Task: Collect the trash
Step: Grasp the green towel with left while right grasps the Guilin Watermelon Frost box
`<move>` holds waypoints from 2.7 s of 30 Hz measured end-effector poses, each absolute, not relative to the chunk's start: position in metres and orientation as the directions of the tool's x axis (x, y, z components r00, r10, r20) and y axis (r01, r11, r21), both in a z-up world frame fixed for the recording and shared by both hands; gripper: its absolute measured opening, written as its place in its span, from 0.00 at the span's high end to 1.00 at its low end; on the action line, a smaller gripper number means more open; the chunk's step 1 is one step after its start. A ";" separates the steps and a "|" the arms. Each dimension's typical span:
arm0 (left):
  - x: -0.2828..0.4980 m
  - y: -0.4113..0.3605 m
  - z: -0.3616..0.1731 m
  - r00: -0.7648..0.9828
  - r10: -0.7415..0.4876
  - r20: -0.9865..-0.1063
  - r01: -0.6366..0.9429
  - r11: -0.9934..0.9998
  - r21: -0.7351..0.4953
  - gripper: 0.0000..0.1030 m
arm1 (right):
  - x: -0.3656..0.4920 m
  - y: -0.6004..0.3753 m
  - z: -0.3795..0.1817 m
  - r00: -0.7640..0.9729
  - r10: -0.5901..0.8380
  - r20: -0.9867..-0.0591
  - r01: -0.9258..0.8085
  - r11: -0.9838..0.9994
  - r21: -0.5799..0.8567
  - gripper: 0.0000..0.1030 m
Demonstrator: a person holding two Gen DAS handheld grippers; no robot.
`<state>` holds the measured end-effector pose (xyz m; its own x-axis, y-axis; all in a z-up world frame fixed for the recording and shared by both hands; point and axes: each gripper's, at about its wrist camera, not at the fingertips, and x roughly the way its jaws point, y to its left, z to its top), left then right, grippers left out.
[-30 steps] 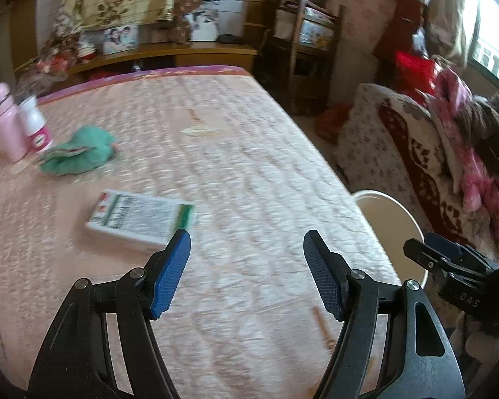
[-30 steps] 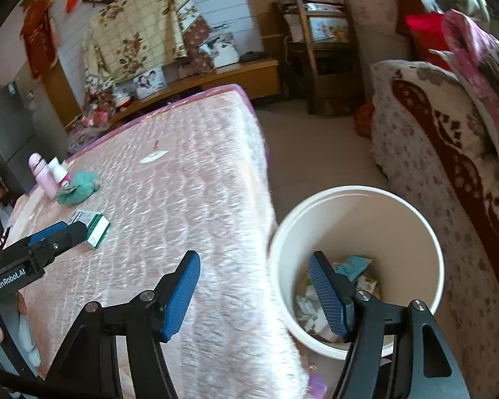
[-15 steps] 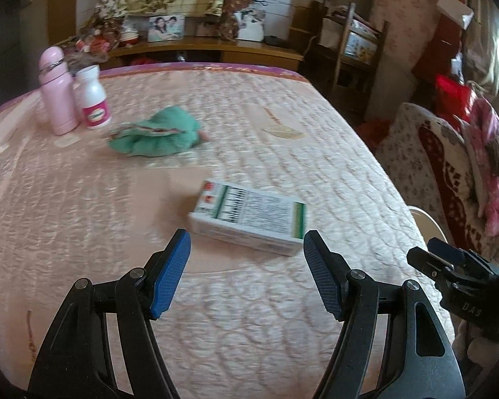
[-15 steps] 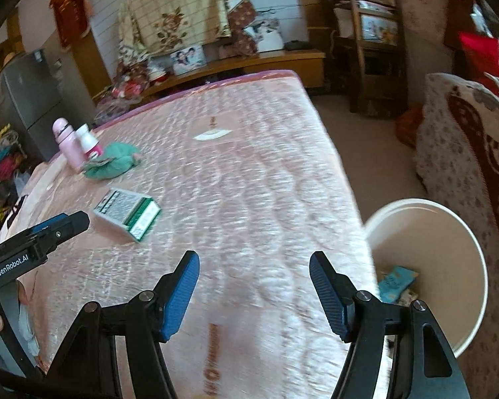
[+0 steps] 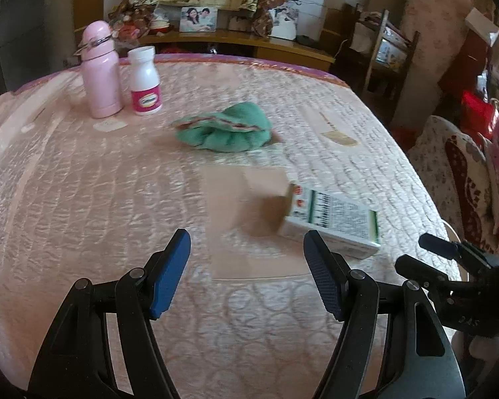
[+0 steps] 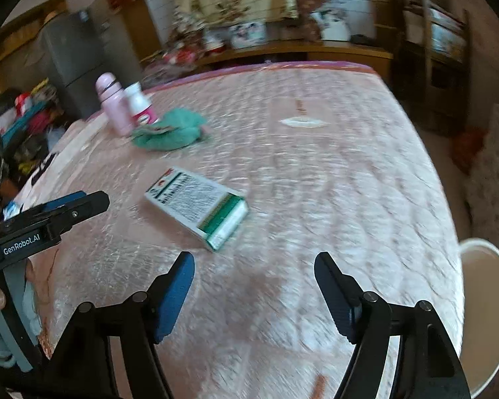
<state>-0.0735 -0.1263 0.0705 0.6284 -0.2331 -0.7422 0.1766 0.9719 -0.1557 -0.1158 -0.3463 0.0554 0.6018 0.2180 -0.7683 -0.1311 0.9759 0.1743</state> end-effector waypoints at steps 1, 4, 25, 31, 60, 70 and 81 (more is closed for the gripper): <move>-0.073 -0.124 0.070 0.629 -0.230 -0.742 0.172 0.973 -0.155 0.32 | -0.110 -0.341 0.054 0.594 0.228 -0.772 -0.153 0.974 0.170 0.30; -0.070 -0.115 0.069 0.631 -0.219 -0.744 0.157 0.975 -0.155 0.32 | -0.096 -0.328 0.053 0.577 0.246 -0.779 -0.214 0.966 0.146 0.30; -0.032 -0.092 0.069 0.619 -0.245 -0.746 0.147 0.969 -0.196 0.32 | -0.032 -0.288 0.034 0.515 0.271 -0.813 -0.365 0.928 0.078 0.30; 0.012 -0.095 0.088 0.649 -0.256 -0.716 0.134 0.965 -0.224 0.32 | -0.038 -0.337 0.044 0.600 0.151 -0.785 -0.092 0.988 0.121 0.32; 0.013 -0.146 0.065 0.530 -0.345 -0.774 0.302 0.930 -0.208 0.32 | -0.075 -0.376 0.043 0.616 0.123 -0.778 0.012 0.986 0.165 0.33; 0.027 -0.144 0.073 0.584 -0.284 -0.761 0.361 0.930 -0.070 0.32 | -0.062 -0.365 0.039 0.587 0.127 -0.799 -0.038 0.991 0.129 0.24; 0.051 -0.143 0.074 0.540 -0.279 -0.794 0.465 0.885 0.005 0.25 | -0.059 -0.366 0.029 0.568 0.145 -0.810 -0.024 0.987 0.160 0.24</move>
<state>0.0508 -0.1432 0.0743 0.5402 -0.2793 -0.7938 0.4647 0.8855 0.0046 -0.0589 -0.3657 0.0293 0.5682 0.1448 -0.8101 -0.0240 0.9869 0.1596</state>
